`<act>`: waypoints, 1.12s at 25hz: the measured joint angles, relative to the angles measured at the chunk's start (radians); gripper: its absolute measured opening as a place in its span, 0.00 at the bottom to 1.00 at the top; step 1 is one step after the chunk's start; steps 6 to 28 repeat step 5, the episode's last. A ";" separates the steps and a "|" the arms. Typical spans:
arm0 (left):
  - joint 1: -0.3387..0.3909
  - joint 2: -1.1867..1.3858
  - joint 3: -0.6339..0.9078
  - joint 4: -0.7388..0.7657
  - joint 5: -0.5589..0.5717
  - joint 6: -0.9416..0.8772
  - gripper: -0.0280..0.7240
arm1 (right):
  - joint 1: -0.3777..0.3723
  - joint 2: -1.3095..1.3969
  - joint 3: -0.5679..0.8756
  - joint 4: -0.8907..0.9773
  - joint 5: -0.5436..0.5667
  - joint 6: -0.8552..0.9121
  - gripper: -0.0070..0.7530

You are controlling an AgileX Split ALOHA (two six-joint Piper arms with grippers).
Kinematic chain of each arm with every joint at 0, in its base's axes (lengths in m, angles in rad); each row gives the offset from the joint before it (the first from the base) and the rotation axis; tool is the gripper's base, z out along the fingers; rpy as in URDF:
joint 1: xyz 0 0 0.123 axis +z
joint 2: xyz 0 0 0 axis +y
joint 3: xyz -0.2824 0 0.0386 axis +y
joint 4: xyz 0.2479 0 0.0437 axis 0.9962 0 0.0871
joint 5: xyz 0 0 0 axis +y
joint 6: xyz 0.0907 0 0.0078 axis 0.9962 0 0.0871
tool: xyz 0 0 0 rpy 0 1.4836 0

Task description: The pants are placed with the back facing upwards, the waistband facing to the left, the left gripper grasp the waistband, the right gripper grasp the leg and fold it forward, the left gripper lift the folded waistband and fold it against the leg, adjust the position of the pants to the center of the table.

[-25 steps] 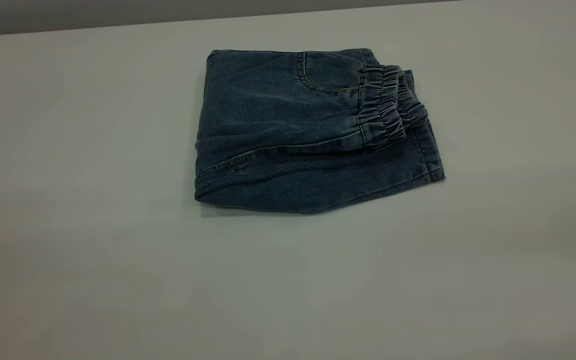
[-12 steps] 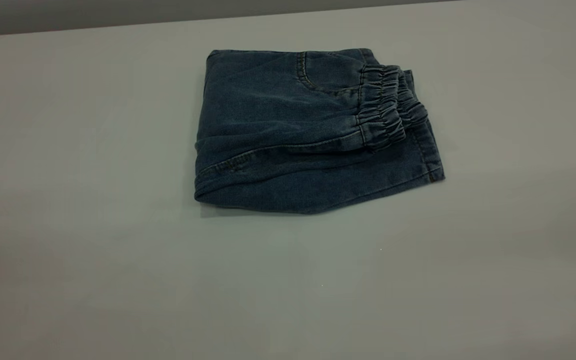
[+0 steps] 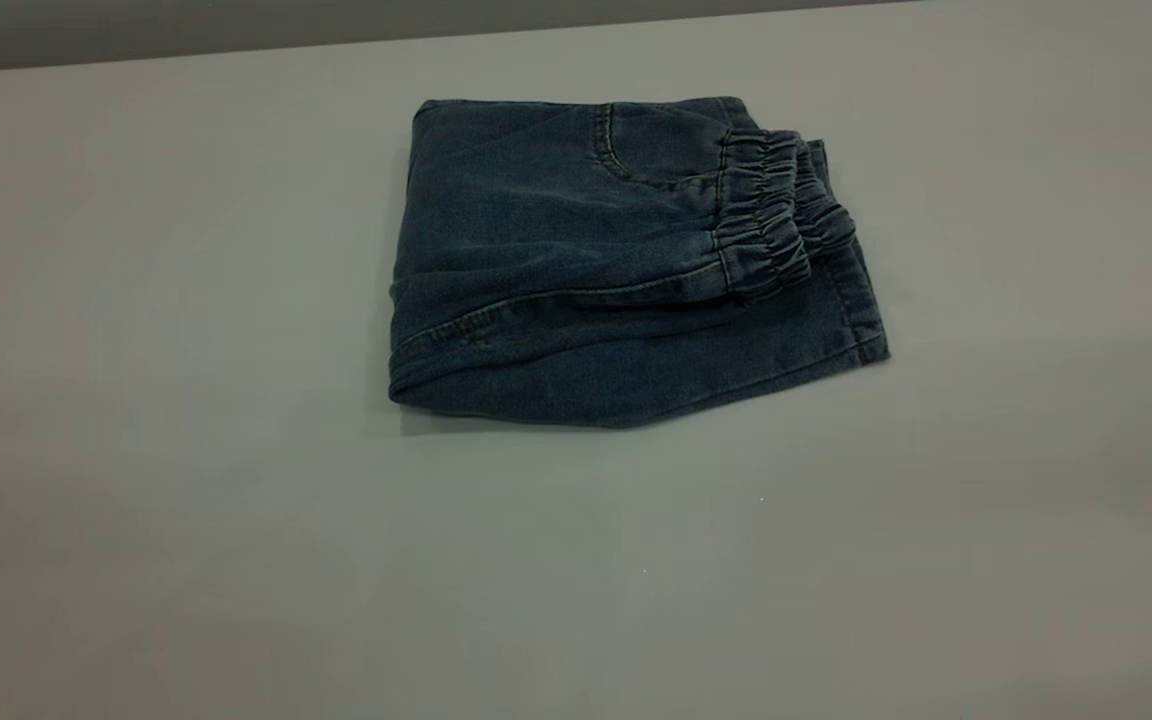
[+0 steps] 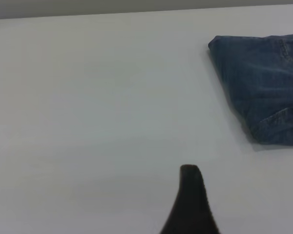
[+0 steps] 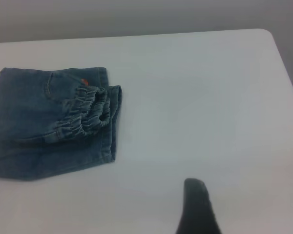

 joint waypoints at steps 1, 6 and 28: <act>0.000 0.000 0.000 0.000 0.000 0.000 0.69 | 0.000 0.000 0.000 0.000 0.000 0.000 0.54; 0.000 0.000 0.000 0.000 0.000 0.000 0.69 | 0.000 0.000 0.000 0.000 0.000 0.000 0.54; 0.000 0.000 0.000 0.000 0.000 0.000 0.69 | 0.000 0.000 0.000 0.000 0.000 0.000 0.54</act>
